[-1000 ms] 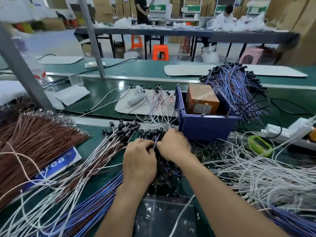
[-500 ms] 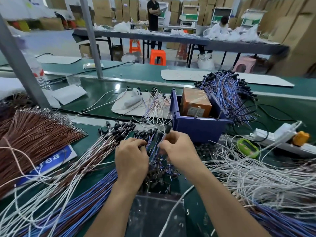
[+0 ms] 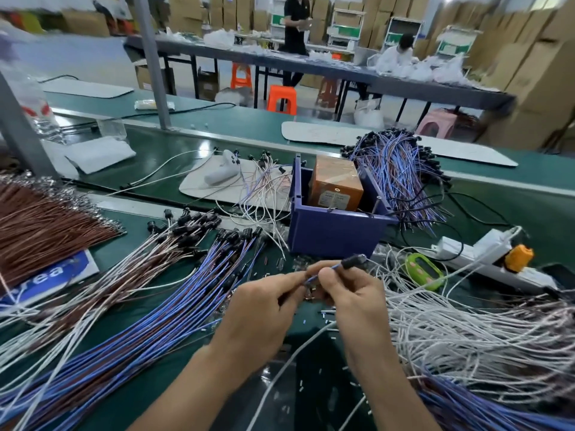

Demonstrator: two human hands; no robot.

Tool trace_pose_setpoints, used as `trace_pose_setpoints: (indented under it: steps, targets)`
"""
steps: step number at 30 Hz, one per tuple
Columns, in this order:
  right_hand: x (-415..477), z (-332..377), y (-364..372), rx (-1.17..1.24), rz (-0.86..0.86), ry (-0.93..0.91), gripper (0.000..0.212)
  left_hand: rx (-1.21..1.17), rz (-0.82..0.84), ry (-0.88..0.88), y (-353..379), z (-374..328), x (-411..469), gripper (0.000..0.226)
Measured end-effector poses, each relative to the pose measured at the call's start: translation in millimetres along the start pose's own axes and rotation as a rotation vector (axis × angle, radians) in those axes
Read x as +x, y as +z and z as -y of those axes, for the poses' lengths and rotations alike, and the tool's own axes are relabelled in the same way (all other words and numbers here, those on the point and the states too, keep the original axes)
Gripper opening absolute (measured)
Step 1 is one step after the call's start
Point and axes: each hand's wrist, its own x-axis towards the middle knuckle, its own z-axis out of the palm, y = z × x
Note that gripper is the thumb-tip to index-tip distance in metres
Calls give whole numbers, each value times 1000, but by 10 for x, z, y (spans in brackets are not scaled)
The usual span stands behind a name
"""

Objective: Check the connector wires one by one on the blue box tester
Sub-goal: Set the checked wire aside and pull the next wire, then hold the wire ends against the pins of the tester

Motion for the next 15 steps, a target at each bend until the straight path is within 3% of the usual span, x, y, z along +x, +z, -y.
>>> trace_pose_setpoints:
  steps: [4,7,9,12,15]
  targets:
    - [88,153,-160,313,-211,3,42,-113,-17,-89,-97,54,31,19]
    - [167,259,-415,674,-333,76,31,-258,26,-208,-205,70,86,35]
    - [206,296,-570,823,-404,136,26,-297,60,-276,-288,100,136,32]
    - [227,287,-742,862,-409,166,25,-278,61,-353,-409,169,182,23]
    - [230,271,-793,682,-315,162,20,-154,-24,-419,-426,215,181,23]
